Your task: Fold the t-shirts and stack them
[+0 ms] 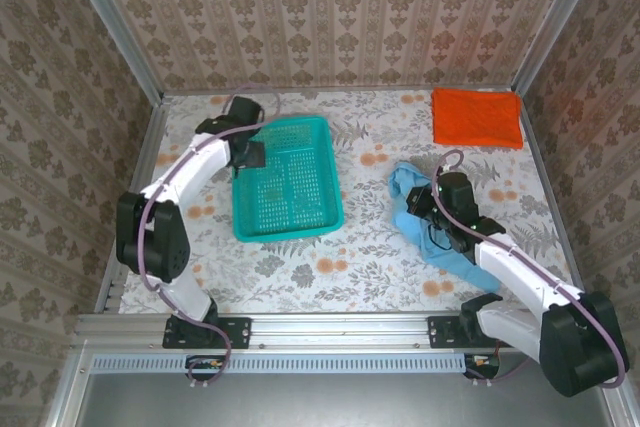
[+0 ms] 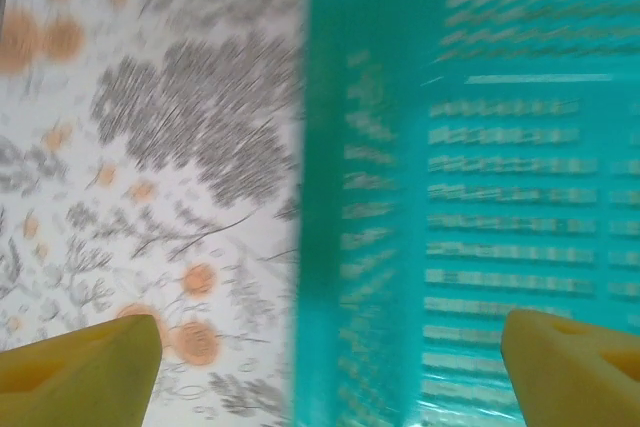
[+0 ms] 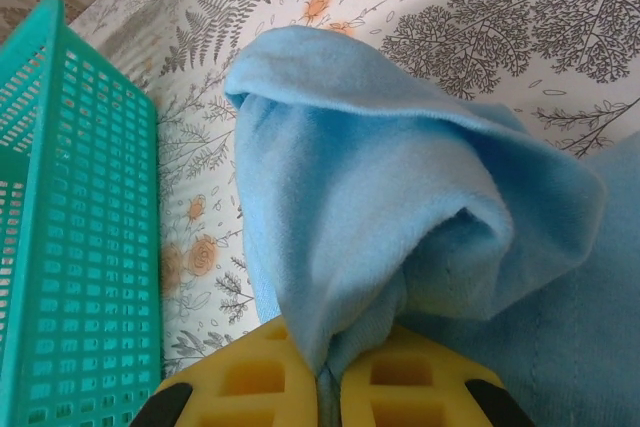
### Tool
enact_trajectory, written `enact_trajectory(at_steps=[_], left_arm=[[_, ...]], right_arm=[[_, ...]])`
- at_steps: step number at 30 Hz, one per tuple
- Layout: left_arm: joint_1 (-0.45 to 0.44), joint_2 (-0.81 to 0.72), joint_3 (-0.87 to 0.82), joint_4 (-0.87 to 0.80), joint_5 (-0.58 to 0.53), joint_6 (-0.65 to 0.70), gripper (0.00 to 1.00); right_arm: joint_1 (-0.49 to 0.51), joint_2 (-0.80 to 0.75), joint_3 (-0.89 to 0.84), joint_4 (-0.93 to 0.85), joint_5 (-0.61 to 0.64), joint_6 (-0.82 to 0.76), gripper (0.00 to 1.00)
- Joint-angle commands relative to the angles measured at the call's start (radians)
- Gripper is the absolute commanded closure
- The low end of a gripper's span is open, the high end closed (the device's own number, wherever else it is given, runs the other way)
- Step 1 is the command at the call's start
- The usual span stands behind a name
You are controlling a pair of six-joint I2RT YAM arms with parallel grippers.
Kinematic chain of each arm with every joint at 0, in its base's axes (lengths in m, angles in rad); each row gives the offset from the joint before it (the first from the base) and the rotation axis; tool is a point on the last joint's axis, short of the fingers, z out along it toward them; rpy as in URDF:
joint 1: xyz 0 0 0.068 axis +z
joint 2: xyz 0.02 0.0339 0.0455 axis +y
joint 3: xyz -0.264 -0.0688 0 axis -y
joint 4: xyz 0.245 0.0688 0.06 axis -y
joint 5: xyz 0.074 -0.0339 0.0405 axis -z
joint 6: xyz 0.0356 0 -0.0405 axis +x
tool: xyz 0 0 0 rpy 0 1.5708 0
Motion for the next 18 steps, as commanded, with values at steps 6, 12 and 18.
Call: enact_trajectory(at_steps=[6,12,18], left_arm=[[-0.289,0.055,0.175,-0.003,0.181,-0.198,0.11],[-0.379,0.253,0.302,-0.100,0.135,-0.263,0.13],[-0.409,0.357,0.317,-0.111,0.213,-0.216,0.29]], right_arm=[[0.023,0.055,-0.010,0.080,-0.049,0.010,0.99],[0.033,0.046,-0.010,0.079,-0.046,0.005,0.98],[0.038,0.043,-0.004,0.067,-0.044,0.000,0.97]])
